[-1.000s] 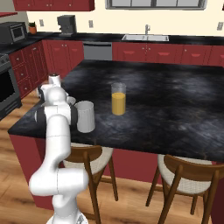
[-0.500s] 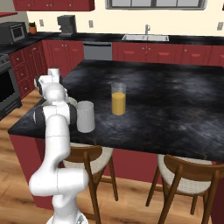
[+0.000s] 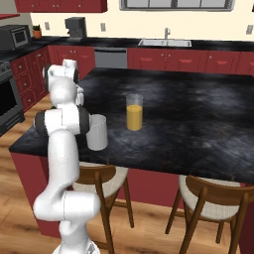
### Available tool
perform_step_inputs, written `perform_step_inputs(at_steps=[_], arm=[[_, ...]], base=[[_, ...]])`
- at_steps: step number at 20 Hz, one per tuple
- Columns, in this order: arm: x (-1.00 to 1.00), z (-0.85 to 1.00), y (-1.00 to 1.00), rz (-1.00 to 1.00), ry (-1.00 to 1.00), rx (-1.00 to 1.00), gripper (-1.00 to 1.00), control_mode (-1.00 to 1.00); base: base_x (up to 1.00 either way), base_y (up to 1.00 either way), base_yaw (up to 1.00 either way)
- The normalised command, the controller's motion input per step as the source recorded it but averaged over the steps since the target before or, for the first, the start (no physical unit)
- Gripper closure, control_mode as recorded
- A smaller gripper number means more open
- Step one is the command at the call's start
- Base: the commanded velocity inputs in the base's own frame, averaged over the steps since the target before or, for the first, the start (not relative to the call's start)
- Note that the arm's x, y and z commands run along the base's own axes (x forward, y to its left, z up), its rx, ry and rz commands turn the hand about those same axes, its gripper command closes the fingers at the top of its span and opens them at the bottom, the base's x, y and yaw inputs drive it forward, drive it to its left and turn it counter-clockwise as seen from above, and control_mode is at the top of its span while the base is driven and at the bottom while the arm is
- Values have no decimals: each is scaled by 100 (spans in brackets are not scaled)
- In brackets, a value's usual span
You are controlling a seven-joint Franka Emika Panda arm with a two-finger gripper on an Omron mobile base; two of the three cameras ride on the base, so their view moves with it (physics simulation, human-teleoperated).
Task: There are two ice cubes in the ice bowl. Place both ice cubes in the glass cup.
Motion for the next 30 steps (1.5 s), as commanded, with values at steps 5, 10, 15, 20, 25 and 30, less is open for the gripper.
perform_step_inputs(at_steps=[5, 10, 15, 20, 25, 30], arm=[[-100, 52, -62, 0, -5, 5, 100, -100], [-66, 84, -30, -4, -14, -3, 100, -100], [-27, 10, -4, -2, -13, -11, 100, -100], [-10, -9, -14, -4, -3, -19, 100, -100], [-1, 12, -45, -15, -3, -1, 100, -100], [39, -13, -25, -1, 0, 0, 100, -100]], base=[[0, 0, 0], [0, 0, 0], [0, 0, 0], [0, 0, 0], [0, 0, 0], [0, 0, 0]])
